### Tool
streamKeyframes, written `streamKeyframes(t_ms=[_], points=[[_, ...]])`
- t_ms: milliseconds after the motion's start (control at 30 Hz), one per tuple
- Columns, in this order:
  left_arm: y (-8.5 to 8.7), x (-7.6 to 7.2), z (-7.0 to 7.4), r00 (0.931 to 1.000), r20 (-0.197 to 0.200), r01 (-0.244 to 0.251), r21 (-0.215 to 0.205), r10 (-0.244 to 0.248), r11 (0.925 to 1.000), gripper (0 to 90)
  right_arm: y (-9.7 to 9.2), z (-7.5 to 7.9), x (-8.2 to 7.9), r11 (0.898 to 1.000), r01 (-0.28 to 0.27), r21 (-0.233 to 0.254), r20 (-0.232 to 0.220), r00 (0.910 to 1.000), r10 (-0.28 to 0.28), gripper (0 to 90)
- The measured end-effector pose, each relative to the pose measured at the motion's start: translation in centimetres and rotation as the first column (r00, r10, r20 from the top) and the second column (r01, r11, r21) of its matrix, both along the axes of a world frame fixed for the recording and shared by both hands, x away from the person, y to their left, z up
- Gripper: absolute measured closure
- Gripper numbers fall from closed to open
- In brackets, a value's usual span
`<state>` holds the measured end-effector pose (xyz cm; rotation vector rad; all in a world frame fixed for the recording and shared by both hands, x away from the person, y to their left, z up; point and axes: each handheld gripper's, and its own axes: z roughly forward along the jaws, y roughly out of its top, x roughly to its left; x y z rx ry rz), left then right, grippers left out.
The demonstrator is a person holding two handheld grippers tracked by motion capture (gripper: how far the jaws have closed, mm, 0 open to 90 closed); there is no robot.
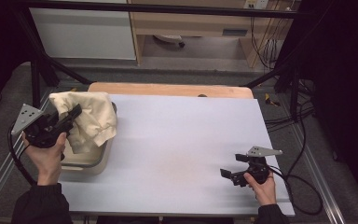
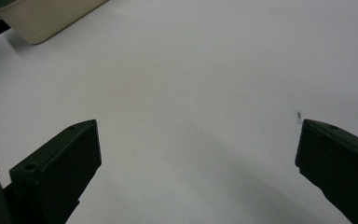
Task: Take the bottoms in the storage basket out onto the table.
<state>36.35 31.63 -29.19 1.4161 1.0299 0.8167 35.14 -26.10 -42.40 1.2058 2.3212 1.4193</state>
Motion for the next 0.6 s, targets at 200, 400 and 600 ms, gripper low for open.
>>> streamKeyframes(t_ms=[200, 400, 600], points=[[-1.0, 0.0, 0.2, 0.9997, 0.008, 0.023, -0.002, -0.023, 0.9997, 68.3, 0.0, 0.0, 0.0, 1.000, 0.000, 0.001, 0.001, 1.0000, 0.000, 0.6], [-2.1, 0.2, 0.2, 0.9990, 0.009, 0.045, -0.005, -0.045, 0.9990, 68.3, 0.0, 0.0, 0.0, 1.000, -0.001, 0.000, 0.000, 1.0000, 0.001, 0.6], [-3.1, 0.4, 0.2, 0.9979, 0.006, 0.065, -0.003, -0.065, 0.9979, 68.3, 0.0, 0.0, 0.0, 1.000, 0.001, 0.000, 0.002, 1.0000, -0.001, 0.6]])
